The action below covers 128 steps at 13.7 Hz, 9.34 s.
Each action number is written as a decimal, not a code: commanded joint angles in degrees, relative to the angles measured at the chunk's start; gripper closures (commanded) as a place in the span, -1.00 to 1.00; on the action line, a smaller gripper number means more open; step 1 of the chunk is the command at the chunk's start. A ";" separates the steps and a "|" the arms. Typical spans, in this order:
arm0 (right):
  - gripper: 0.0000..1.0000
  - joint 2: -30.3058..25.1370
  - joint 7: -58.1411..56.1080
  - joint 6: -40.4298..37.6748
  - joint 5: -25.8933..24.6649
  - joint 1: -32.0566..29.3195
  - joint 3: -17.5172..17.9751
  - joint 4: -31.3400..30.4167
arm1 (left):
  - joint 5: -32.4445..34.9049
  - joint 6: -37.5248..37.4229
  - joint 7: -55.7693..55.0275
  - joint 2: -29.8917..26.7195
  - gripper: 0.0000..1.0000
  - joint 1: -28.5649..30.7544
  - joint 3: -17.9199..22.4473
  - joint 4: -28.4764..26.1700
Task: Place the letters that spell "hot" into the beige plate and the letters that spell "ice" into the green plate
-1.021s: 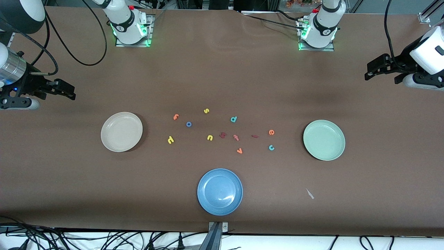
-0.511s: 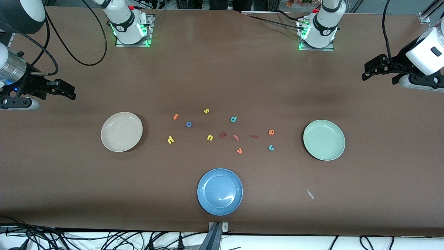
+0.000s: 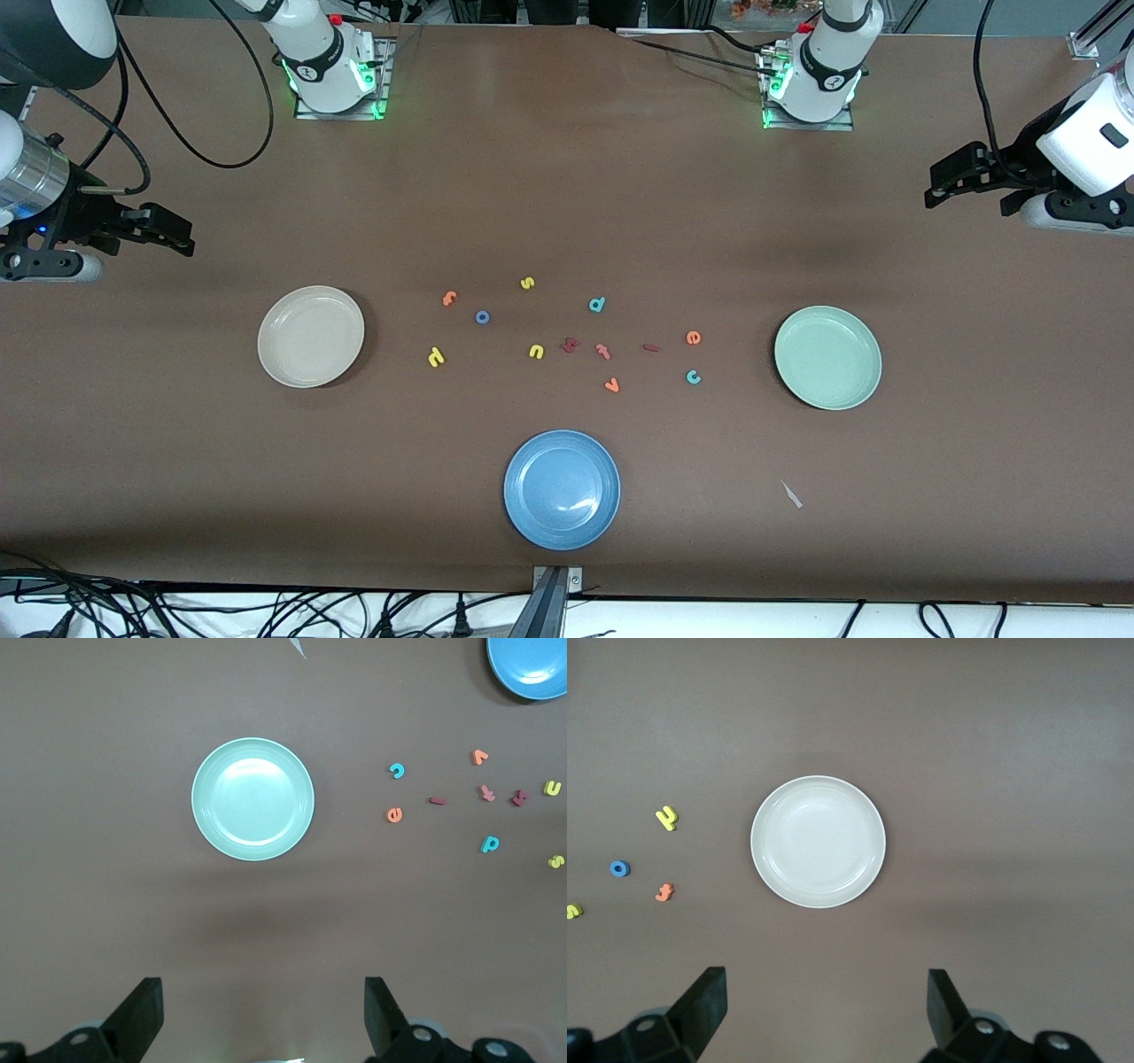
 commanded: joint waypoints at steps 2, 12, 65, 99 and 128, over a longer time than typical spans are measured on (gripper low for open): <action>-1.00 0.09 -0.23 -0.76 -0.03 -0.23 0.05 0.74 | 1.66 -1.17 -1.90 0.72 -1.00 -0.31 -0.39 2.04; -1.00 0.09 -0.23 -0.76 -0.03 -0.23 0.05 0.74 | 1.66 -1.08 -1.90 0.72 -1.00 -0.13 -0.31 2.04; -0.99 19.24 59.36 59.54 6.21 18.49 8.58 -32.58 | 2.72 -5.12 -2.17 8.97 -1.00 -1.10 -4.88 1.95; 1.00 24.01 61.92 47.96 2.10 19.37 6.74 -21.94 | 11.24 39.08 16.73 49.41 -0.27 -17.01 -4.96 8.46; -1.00 32.94 -8.58 29.83 3.92 18.76 0.40 0.46 | 13.79 36.31 16.64 46.87 0.82 -15.78 -4.97 8.46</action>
